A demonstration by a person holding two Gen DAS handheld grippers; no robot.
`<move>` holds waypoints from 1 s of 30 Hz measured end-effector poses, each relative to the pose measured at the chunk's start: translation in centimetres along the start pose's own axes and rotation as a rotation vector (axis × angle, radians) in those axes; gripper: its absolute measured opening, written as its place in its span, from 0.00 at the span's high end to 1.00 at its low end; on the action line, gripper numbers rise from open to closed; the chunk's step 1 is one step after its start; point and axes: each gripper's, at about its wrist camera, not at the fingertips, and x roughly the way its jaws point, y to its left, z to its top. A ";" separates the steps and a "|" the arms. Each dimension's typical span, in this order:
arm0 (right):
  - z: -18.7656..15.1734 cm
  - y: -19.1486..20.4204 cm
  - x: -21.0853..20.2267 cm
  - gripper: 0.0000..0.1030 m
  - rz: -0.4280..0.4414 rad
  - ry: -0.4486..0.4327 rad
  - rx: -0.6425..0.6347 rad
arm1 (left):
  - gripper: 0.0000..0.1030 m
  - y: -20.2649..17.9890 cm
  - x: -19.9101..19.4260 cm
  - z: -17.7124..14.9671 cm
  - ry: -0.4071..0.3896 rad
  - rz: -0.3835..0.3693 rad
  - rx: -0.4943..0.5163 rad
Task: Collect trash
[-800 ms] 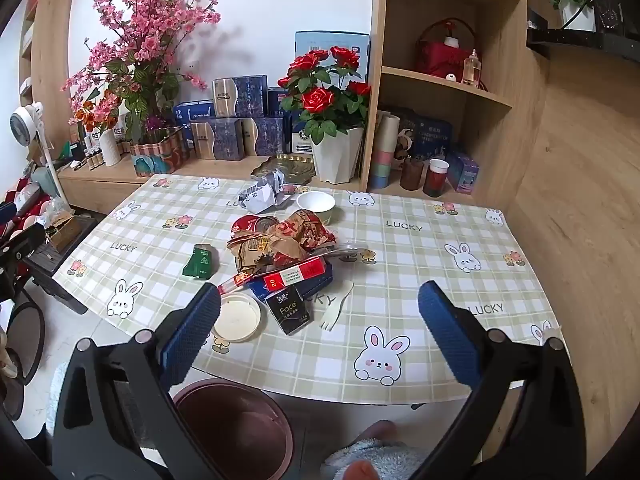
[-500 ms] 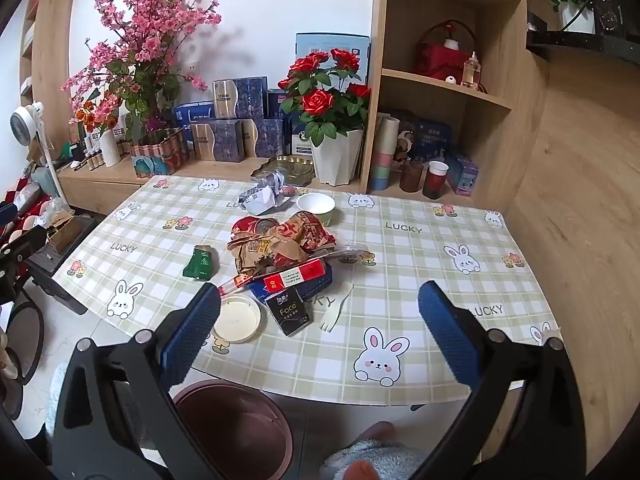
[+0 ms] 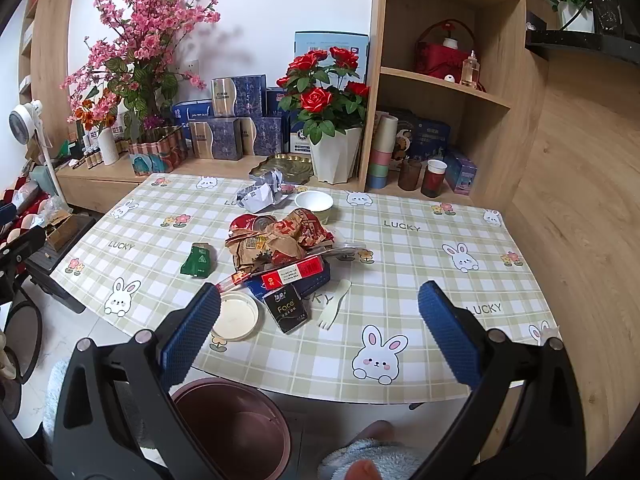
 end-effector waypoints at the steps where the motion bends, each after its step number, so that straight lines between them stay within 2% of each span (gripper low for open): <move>1: 0.0 0.0 0.0 0.05 -0.001 0.000 -0.001 | 0.05 -0.1 0.0 -0.1 0.000 0.001 0.000; 30: -0.4 0.1 0.0 0.05 -0.009 -0.001 -0.005 | 0.05 -0.6 0.0 -0.6 0.013 0.000 0.000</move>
